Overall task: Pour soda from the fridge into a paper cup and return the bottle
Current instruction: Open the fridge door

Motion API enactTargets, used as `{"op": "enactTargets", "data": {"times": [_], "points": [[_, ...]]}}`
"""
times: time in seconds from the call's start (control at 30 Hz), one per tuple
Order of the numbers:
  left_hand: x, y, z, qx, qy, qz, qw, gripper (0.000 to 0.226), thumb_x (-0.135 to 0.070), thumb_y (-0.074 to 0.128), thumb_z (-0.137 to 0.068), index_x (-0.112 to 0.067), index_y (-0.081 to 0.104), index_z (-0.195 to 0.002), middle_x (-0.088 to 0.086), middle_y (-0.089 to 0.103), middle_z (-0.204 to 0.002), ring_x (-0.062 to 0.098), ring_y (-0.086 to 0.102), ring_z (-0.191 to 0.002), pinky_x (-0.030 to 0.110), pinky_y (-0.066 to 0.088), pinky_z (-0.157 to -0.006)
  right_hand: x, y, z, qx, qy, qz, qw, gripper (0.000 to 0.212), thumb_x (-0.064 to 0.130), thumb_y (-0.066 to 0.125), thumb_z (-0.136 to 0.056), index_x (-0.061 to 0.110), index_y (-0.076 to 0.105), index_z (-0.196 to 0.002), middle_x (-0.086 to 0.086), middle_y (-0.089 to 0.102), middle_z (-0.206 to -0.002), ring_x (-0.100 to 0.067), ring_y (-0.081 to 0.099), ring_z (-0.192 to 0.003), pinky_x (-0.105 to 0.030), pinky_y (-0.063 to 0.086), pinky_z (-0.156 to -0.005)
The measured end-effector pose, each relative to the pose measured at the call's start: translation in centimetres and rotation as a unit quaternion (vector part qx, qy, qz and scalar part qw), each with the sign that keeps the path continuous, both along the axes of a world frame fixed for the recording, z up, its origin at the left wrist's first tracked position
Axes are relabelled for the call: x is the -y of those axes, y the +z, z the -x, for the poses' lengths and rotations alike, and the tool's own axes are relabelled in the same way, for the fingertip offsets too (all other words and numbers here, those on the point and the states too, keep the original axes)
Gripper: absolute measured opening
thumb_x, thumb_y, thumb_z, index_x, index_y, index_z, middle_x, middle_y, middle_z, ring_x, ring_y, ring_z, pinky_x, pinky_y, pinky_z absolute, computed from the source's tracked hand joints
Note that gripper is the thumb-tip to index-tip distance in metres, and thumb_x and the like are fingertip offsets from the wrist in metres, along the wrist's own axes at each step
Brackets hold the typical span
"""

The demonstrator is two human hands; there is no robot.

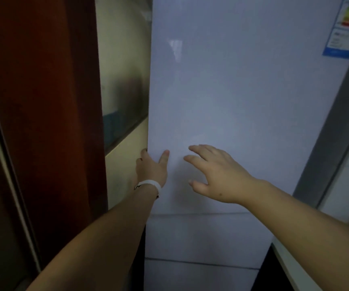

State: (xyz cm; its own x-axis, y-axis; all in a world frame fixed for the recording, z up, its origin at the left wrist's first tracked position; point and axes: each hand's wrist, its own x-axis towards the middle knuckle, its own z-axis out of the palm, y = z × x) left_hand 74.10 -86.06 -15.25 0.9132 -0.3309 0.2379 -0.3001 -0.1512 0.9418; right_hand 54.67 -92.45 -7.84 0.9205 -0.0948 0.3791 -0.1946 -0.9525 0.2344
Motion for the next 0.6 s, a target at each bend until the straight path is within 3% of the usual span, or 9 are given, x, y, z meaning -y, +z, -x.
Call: {"op": "enactTargets", "data": {"times": [0.3,0.47,0.6], "points": [[-5.6,-0.1,7.4,0.139,0.005,0.031,0.990,0.080,-0.051,0.064,-0.087,-0.031,0.021,-0.151,0.006,0.038,-0.140,0.024,0.048,-0.123,0.041,0.043,-0.104,-1.9,-0.4,7.9,-0.004,-0.005,-0.018,1.000,0.060,0.053,0.051,-0.087,0.026,0.040,-0.140,-0.002,0.028,-0.154,-0.024,0.024,-0.140,-0.039,0.021,-0.112],[-9.1,0.9,10.7,0.256,-0.015,0.023,0.966,0.073,-0.036,0.067,-0.087,-0.019,0.031,-0.149,0.004,0.038,-0.144,0.019,0.041,-0.131,0.042,0.036,-0.113,-3.6,-0.7,12.6,-0.001,-0.001,-0.028,1.000,0.061,0.054,0.046,-0.086,0.026,0.040,-0.140,-0.001,0.030,-0.153,-0.025,0.026,-0.140,-0.039,0.023,-0.111],[-11.9,1.4,14.1,0.300,-0.023,-0.029,0.953,0.070,-0.034,0.065,-0.090,-0.015,0.033,-0.149,0.006,0.029,-0.155,0.021,0.030,-0.141,0.039,0.030,-0.115,-5.2,-0.7,15.8,0.011,0.002,-0.038,0.999,0.062,0.056,0.044,-0.084,0.025,0.043,-0.137,-0.003,0.034,-0.150,-0.027,0.031,-0.137,-0.041,0.026,-0.110]]}}
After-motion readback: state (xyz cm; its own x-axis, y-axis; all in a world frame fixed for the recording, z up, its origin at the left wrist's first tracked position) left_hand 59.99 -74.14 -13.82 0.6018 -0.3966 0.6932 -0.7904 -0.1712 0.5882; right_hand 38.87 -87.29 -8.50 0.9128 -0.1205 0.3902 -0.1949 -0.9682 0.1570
